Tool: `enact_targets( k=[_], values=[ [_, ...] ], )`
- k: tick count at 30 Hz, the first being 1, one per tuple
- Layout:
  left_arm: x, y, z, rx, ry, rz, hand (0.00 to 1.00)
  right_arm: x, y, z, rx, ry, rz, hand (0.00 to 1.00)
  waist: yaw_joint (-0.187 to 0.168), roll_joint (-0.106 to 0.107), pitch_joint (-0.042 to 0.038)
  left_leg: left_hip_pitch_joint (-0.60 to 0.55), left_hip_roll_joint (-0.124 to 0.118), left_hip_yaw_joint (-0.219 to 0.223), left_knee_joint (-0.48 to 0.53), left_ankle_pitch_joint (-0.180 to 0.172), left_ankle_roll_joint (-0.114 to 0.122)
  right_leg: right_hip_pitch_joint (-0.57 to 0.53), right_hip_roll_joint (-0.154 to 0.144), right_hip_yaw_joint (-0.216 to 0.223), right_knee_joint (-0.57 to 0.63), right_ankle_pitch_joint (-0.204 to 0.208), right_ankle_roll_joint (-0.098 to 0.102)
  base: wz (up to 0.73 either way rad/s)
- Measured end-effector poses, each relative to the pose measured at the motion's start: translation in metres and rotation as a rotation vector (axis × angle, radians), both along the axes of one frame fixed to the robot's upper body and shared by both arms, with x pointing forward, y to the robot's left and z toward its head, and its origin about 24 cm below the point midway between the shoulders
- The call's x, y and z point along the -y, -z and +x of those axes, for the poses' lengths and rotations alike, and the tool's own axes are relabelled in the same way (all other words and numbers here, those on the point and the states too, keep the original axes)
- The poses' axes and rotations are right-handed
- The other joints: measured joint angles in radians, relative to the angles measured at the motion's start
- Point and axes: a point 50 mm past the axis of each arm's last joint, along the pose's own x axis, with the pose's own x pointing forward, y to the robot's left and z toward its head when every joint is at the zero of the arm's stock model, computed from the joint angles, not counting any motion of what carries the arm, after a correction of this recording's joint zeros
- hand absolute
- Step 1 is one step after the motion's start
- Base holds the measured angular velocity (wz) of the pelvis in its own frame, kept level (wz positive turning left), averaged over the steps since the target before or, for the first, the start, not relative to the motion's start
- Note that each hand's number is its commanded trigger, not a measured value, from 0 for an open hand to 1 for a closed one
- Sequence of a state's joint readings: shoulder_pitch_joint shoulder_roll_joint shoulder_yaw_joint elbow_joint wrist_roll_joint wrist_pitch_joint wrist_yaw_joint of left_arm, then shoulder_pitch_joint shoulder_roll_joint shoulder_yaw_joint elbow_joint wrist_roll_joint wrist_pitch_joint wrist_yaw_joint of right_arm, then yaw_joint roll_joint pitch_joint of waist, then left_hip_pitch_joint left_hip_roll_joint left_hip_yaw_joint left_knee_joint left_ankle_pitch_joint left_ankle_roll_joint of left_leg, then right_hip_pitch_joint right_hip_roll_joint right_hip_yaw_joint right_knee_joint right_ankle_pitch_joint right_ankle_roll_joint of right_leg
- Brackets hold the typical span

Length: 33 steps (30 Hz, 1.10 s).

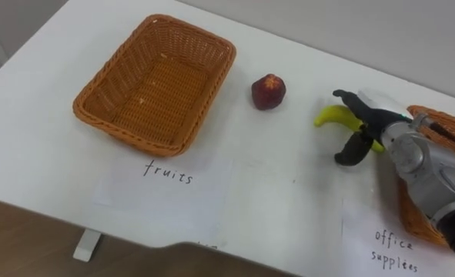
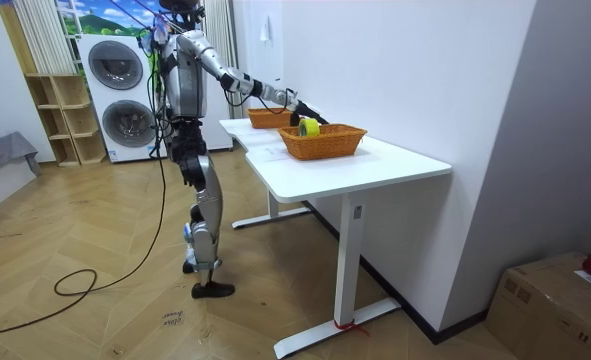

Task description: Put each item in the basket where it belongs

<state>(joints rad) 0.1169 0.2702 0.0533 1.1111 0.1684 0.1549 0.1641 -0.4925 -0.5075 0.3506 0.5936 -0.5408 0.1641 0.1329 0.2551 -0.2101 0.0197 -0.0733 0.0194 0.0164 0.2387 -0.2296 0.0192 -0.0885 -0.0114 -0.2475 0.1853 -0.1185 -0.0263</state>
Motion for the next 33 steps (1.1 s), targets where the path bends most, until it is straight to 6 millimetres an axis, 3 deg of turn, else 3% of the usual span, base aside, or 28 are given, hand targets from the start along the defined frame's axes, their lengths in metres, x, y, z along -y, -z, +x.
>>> enact_targets(
  k=[21,33],
  values=[
    [0.006,0.001,0.015,0.008,0.092,-0.028,0.0,-0.012,-0.018,0.014,0.047,-0.064,0.017,0.0,-0.001,0.003,0.0021,-0.043,0.001,-0.001,0.001,0.003,-0.003,-0.046,0.003,-0.001,0.0,0.007,-0.004,0.0],
    [0.008,-0.001,0.027,0.038,0.14,-0.029,0.0,-0.019,-0.017,0.016,0.016,-0.127,-0.03,0.0,0.001,0.0,0.0012,-0.043,0.001,-0.002,0.002,0.003,-0.003,-0.047,0.003,-0.003,0.0,0.008,-0.004,0.0]
  ],
)
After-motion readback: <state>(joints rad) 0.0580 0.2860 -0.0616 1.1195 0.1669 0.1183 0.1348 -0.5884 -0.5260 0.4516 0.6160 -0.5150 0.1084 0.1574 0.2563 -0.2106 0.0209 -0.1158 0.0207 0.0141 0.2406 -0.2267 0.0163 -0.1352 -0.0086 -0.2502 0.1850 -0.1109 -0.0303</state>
